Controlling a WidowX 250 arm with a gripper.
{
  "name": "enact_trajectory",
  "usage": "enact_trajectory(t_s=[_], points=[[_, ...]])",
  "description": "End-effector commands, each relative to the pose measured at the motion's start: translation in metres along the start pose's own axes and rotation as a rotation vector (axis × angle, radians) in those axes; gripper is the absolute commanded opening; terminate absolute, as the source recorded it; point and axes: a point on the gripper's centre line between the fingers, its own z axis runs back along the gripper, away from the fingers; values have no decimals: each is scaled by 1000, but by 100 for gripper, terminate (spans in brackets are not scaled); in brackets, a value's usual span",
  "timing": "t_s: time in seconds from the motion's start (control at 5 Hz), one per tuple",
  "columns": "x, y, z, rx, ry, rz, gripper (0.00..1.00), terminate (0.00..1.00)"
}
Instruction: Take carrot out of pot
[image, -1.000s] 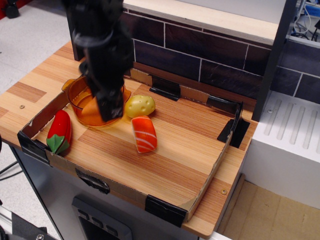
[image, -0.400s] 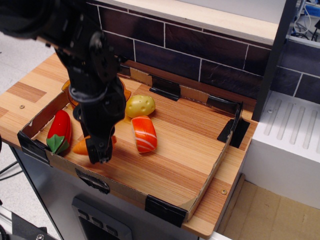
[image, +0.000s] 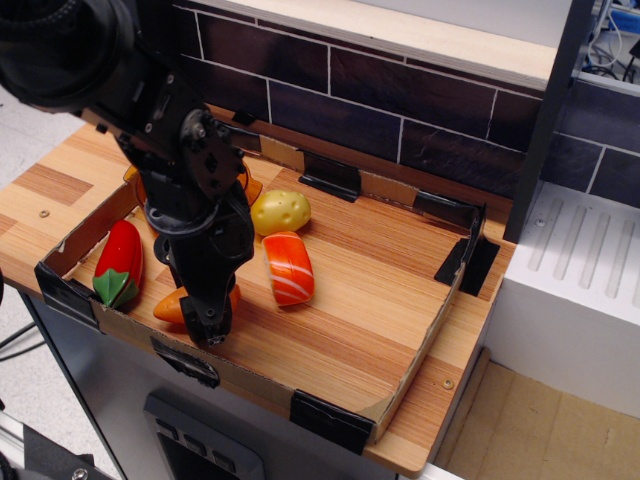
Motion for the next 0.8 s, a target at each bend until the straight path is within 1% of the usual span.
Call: enact_trajectory(t_s=[0.0, 0.2, 0.4, 0.6], points=[[2, 9, 22, -17, -46, 31, 100, 0], [4, 17, 40, -7, -73, 65, 100, 0], [13, 23, 73, 20, -130, 106, 100, 0], [16, 31, 109, 29, -185, 159, 100, 0]])
